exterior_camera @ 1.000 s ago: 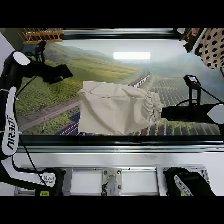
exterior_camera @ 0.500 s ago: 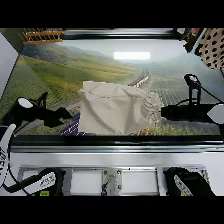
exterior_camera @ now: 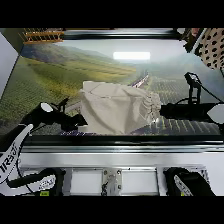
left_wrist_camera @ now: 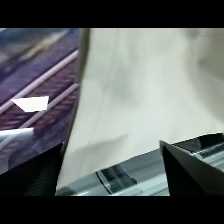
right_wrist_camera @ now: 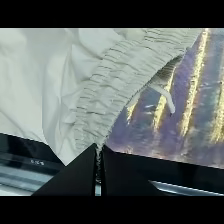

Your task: Fold the clothes and pants, and hang the long-sleeved shirts on hangers.

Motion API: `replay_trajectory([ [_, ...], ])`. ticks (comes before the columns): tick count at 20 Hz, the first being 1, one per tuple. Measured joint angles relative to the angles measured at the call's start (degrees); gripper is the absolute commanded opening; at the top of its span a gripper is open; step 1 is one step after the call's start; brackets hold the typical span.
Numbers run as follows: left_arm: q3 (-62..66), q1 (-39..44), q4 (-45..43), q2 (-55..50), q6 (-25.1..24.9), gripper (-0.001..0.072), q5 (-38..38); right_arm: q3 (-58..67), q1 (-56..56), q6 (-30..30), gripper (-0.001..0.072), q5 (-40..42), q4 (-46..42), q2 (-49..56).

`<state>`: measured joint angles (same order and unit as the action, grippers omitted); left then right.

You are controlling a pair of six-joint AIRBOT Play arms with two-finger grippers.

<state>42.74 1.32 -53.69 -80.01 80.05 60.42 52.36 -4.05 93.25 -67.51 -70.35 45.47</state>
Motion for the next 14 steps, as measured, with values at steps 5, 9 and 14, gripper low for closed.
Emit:
replay_trajectory([
  [5,3.3,4.6,-0.5,-1.7,0.0,0.0004,-0.5,0.0,0.0,0.0,0.0017,0.3,0.0,0.0],
  [9,10.4,1.6,-0.4,3.9,0.3,0.0005,3.1,2.5,0.1,-0.2,0.0017,1.8,-1.0,0.0],
  [14,30.7,-7.8,-0.2,18.4,2.1,0.0005,8.8,16.8,0.1,-0.7,0.0017,2.4,-1.9,-0.3],
])
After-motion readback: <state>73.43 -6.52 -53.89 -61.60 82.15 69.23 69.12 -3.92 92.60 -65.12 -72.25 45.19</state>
